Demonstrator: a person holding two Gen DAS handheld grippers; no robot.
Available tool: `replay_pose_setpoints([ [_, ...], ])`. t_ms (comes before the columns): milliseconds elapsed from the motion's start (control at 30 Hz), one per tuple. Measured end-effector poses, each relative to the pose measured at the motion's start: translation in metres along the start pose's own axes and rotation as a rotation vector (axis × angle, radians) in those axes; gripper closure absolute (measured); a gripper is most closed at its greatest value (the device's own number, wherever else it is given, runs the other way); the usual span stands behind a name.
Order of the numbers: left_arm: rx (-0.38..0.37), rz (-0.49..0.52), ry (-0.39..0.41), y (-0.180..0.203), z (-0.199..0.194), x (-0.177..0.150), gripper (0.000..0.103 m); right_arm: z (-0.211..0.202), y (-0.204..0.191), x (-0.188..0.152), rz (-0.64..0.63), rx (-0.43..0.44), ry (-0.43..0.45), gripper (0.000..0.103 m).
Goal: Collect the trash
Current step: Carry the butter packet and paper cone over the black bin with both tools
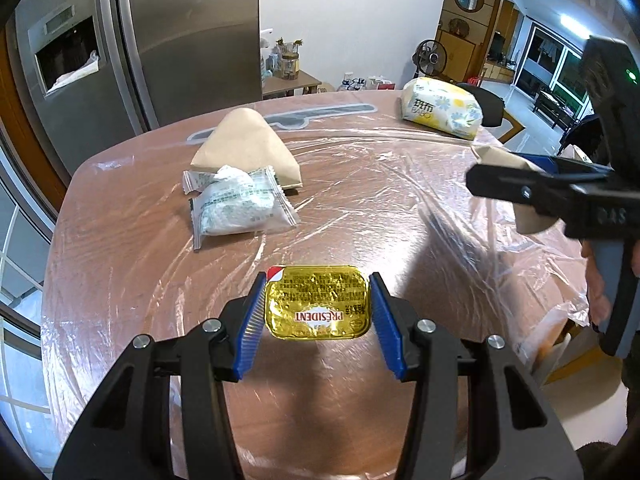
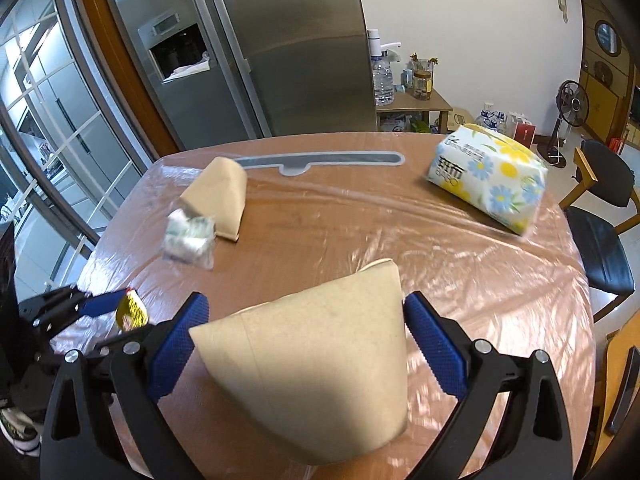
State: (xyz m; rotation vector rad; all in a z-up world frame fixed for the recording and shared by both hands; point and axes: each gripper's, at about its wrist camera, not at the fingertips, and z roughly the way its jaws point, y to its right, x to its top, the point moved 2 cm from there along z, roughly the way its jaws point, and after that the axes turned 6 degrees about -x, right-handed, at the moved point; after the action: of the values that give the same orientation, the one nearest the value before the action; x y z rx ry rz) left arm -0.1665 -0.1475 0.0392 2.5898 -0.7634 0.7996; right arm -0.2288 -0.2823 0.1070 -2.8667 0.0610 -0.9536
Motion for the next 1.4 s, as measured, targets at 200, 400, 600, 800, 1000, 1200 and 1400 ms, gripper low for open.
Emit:
replay_pose_setpoints([
  [200,-0.005,0.019,0.014,0.014,-0.014,-0.009,0.052,-0.027,-0.005,-0.018,-0.011,0.009,0.022,0.007],
  [400,-0.009,0.038,0.025,0.027,-0.032,-0.024,0.052,-0.052,-0.012,-0.036,-0.021,0.037,0.036,0.007],
  [600,-0.013,0.049,0.022,0.036,-0.047,-0.04,0.052,-0.07,-0.019,-0.055,-0.04,0.06,0.039,0.007],
  [800,-0.025,0.051,0.017,0.045,-0.059,-0.057,0.052,-0.084,-0.027,-0.076,-0.061,0.086,0.029,0.007],
  [1000,-0.036,0.057,0.006,0.054,-0.067,-0.071,0.052,-0.089,-0.032,-0.098,-0.078,0.109,0.001,0.007],
  [1200,-0.041,0.062,-0.005,0.06,-0.073,-0.083,0.052,-0.095,-0.034,-0.112,-0.089,0.118,-0.018,0.007],
  [1400,-0.043,0.077,-0.022,0.068,-0.078,-0.094,0.052,-0.101,-0.035,-0.123,-0.105,0.12,-0.033,0.007],
])
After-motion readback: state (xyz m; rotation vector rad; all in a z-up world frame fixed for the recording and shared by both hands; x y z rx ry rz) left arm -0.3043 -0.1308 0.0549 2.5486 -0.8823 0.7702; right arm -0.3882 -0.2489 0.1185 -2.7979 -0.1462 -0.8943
